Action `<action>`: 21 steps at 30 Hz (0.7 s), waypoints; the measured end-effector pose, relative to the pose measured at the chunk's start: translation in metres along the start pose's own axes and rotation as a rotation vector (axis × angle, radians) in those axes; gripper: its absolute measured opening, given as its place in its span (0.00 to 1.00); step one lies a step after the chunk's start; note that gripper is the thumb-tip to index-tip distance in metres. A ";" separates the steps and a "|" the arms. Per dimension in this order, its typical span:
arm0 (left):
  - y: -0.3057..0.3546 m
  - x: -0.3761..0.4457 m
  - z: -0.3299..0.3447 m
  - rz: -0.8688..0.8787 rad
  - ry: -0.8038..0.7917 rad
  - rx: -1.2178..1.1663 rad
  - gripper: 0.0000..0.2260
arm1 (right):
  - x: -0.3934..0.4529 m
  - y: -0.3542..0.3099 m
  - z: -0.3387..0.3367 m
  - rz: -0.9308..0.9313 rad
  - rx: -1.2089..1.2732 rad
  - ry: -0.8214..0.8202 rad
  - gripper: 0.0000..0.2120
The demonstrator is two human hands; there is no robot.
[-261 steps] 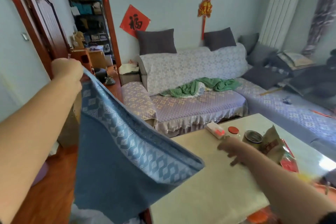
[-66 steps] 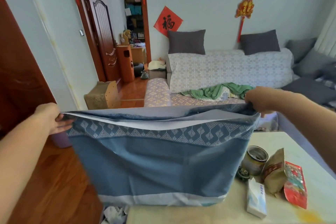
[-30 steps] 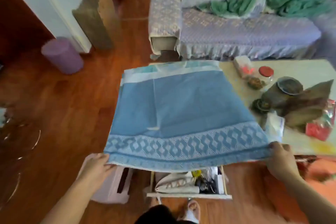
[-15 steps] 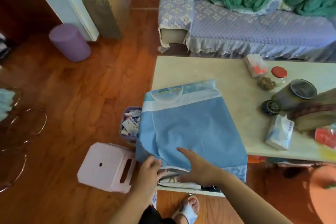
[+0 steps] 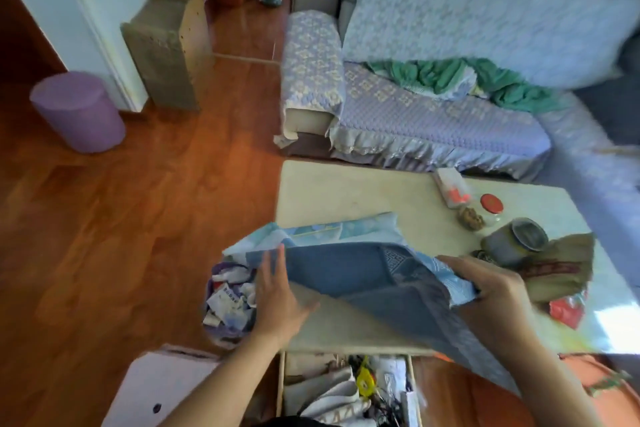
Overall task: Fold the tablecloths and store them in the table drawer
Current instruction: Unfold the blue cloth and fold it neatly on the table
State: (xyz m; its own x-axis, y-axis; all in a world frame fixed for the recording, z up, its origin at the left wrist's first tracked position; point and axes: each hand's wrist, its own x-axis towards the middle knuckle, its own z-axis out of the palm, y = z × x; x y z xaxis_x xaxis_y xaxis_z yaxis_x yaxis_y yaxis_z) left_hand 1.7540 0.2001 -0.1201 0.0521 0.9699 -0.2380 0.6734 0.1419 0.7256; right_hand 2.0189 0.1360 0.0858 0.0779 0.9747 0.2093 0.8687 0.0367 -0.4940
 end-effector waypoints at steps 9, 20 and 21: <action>0.004 0.169 -0.113 0.189 -0.018 0.267 0.29 | 0.094 -0.042 -0.119 0.025 0.081 0.550 0.12; 0.156 0.271 -0.352 0.505 0.291 0.719 0.05 | 0.261 0.025 -0.194 0.520 0.294 0.624 0.16; 0.163 0.279 -0.374 0.490 0.296 0.790 0.04 | 0.274 0.046 -0.186 0.552 0.275 0.581 0.21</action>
State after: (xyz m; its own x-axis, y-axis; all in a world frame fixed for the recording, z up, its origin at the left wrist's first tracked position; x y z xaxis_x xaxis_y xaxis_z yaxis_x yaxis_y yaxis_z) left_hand 1.6027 0.5676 0.1737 0.3436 0.9117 0.2253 0.9326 -0.3596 0.0327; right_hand 2.1709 0.3643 0.2772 0.7603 0.6033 0.2408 0.4881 -0.2859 -0.8246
